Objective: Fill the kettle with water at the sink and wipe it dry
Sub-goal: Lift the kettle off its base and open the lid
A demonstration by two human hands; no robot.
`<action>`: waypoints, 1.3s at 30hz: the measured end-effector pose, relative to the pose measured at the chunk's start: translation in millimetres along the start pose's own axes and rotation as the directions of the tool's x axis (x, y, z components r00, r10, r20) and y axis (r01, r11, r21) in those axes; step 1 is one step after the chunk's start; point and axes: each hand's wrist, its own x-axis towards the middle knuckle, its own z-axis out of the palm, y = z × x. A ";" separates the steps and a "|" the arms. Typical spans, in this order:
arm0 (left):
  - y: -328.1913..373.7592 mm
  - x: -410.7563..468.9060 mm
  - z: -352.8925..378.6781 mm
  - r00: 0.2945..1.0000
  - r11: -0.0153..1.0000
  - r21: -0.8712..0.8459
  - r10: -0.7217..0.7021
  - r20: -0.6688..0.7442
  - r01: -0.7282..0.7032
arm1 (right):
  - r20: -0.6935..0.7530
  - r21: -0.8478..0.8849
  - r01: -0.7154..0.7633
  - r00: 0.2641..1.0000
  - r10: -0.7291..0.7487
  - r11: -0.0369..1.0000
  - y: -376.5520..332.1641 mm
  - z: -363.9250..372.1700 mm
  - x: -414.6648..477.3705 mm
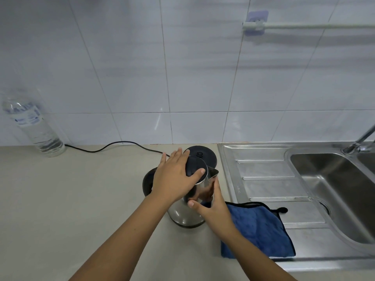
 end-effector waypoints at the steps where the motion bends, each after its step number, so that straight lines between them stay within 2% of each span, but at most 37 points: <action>1: 1.8 -1.1 -2.1 1.000 1.000 -0.012 -0.012 -0.001 0.012 | 0.001 0.000 -0.004 1.000 0.004 1.000 -0.2 -0.1 -0.3; 14: 9.8 -8.0 -6.6 0.997 0.994 -0.110 0.000 -0.076 -0.008 | -0.023 -0.025 0.029 0.999 -0.030 0.999 3.7 0.6 -1.2; 19: -0.3 -5.5 -6.4 0.996 0.912 -0.404 -0.087 -0.035 0.065 | -0.020 -0.013 0.044 0.999 -0.044 0.999 1.9 1.0 -2.2; 23: -8.4 -4.5 -8.7 0.998 0.832 -0.555 -0.026 -0.062 -0.013 | -0.022 -0.019 0.034 0.999 -0.034 0.999 3.0 0.0 -2.1; 29: -6.9 -6.4 -7.1 0.966 0.851 -0.457 0.219 -0.140 -0.259 | -0.009 -0.029 0.020 1.000 -0.020 0.999 0.2 0.6 -3.5; 32: -9.2 -1.5 -7.4 0.929 0.868 -0.334 0.322 -0.183 -0.367 | -0.005 -0.031 0.015 1.000 -0.015 0.999 0.1 0.6 -3.0; 39: -5.4 -0.4 -19.2 0.913 0.905 -0.147 0.375 -0.162 -0.398 | -0.006 -0.010 0.005 1.000 -0.005 1.000 -0.6 1.7 -3.6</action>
